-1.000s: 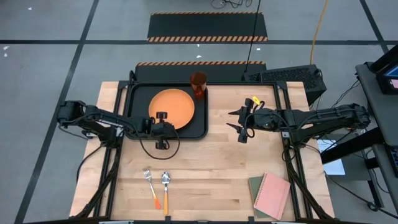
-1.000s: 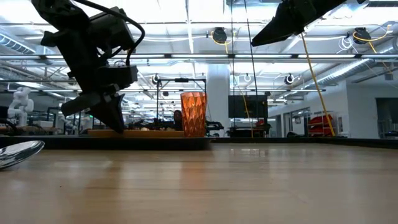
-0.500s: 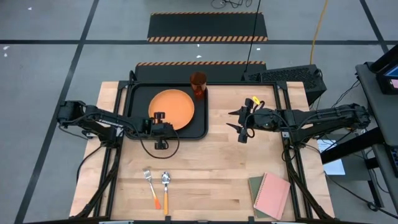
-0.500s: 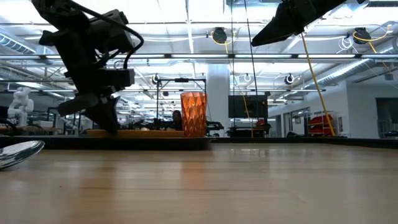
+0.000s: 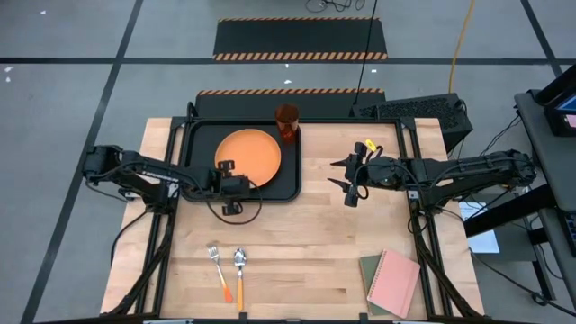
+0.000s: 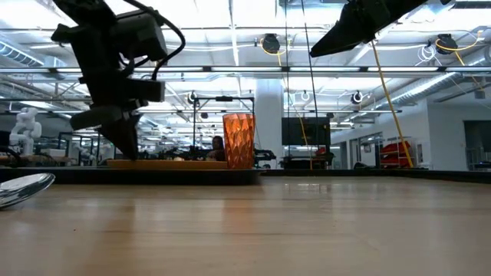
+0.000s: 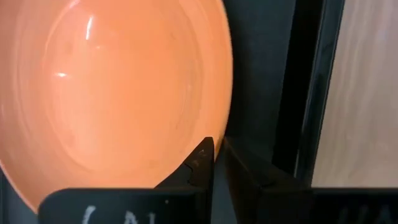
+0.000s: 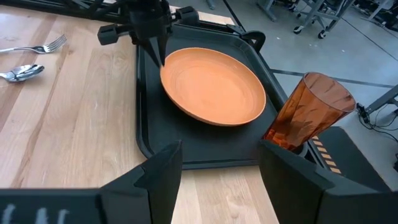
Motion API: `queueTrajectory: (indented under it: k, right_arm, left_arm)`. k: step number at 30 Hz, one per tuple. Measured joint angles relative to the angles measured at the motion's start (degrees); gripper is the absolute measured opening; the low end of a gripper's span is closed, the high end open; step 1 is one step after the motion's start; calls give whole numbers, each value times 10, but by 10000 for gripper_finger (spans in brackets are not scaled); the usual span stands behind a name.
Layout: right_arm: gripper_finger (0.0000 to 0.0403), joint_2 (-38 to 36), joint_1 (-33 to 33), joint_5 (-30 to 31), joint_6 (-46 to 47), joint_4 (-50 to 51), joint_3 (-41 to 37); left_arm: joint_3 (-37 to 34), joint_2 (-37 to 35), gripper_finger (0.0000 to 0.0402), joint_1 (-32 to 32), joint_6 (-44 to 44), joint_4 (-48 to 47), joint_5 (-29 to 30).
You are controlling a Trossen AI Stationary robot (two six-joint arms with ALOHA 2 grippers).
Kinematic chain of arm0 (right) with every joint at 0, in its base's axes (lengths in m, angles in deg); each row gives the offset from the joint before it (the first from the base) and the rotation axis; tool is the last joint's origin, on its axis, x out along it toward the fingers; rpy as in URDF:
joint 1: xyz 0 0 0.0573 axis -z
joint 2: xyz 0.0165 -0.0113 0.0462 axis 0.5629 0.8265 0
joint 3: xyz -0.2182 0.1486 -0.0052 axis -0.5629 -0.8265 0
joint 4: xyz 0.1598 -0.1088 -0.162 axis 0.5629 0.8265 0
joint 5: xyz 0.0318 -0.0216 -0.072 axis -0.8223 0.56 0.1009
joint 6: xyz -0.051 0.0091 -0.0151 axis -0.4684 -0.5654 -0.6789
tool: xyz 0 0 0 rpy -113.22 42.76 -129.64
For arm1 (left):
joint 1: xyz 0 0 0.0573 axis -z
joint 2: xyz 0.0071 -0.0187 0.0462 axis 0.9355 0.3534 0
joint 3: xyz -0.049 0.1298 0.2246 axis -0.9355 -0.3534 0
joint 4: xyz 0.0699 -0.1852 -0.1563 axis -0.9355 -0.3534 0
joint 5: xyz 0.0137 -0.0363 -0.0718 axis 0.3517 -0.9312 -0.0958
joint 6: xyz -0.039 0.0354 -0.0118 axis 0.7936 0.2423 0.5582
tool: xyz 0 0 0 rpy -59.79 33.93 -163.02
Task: Pick and place plate/cup/fork/spoon on tray
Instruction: Put the orange plate on the black serving tray to the bottom left of the orange cup, then put the orange fork on the black serving tray to the left of the orange plate
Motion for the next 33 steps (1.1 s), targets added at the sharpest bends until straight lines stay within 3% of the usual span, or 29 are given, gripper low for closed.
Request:
queueTrajectory:
  k: [7,15,20,26,33]
  right_arm:
    - [203,0,0,0,0,0,0]
    - [203,0,0,0,0,0,0]
    - [203,0,0,0,0,0,0]
    - [203,0,0,-1,17,0,0]
    - [203,0,-2,-3,62,-1,0]
  left_arm:
    - [48,0,42,5,99,-90,0]
    - [77,0,42,63,198,-186,-16]
    - [78,0,42,111,276,-186,-57]
    - [78,0,42,177,385,-169,-63]
    - [78,0,42,267,518,-78,-62]
